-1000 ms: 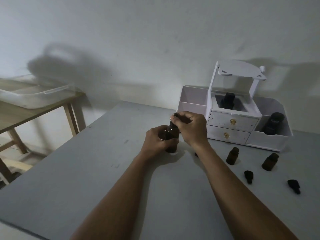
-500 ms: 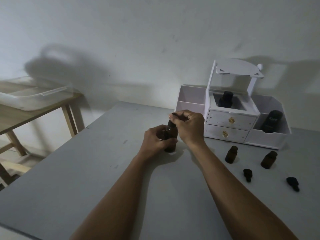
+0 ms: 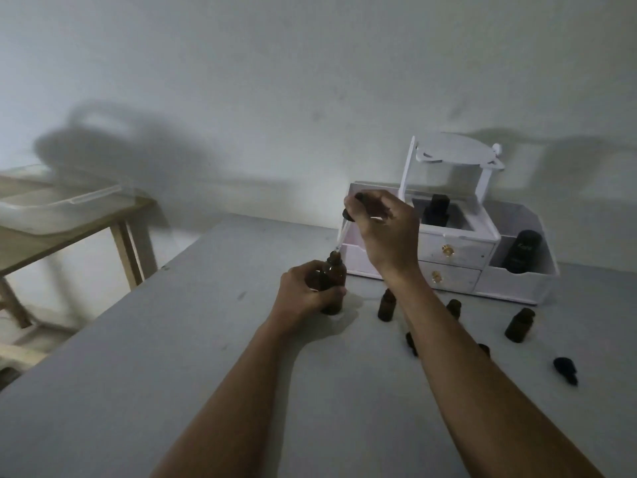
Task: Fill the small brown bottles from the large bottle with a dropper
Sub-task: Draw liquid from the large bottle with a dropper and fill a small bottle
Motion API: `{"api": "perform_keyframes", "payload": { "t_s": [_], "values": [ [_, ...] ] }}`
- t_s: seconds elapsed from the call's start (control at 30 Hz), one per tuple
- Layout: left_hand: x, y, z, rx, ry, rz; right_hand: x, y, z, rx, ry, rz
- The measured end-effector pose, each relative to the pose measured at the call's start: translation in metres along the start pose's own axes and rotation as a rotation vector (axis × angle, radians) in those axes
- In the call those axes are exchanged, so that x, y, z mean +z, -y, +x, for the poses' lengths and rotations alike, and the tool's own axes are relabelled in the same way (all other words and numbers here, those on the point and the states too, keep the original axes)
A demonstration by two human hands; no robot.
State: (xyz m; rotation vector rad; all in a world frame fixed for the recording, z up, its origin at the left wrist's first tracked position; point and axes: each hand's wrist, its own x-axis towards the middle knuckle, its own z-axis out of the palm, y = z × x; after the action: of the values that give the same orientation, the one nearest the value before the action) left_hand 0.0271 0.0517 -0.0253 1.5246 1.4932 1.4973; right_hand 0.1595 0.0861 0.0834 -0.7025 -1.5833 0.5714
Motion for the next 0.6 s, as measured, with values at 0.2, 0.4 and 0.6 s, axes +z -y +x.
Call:
{"api": "perform_keyframes", "payload": {
  "t_s": [0.2,0.4,0.6],
  "values": [
    [-0.005,-0.019,-0.002,0.209,-0.273,0.130,-0.035,0.016,0.016,0.008,-0.123,0.098],
    [0.029,-0.060,-0.033,0.489,-0.413,0.136,-0.081,0.004,0.013,0.079,-0.145,0.081],
    [0.079,-0.048,-0.036,0.050,-0.060,0.119,-0.101,-0.014,0.006,0.167,-0.093,0.000]
  ]
}}
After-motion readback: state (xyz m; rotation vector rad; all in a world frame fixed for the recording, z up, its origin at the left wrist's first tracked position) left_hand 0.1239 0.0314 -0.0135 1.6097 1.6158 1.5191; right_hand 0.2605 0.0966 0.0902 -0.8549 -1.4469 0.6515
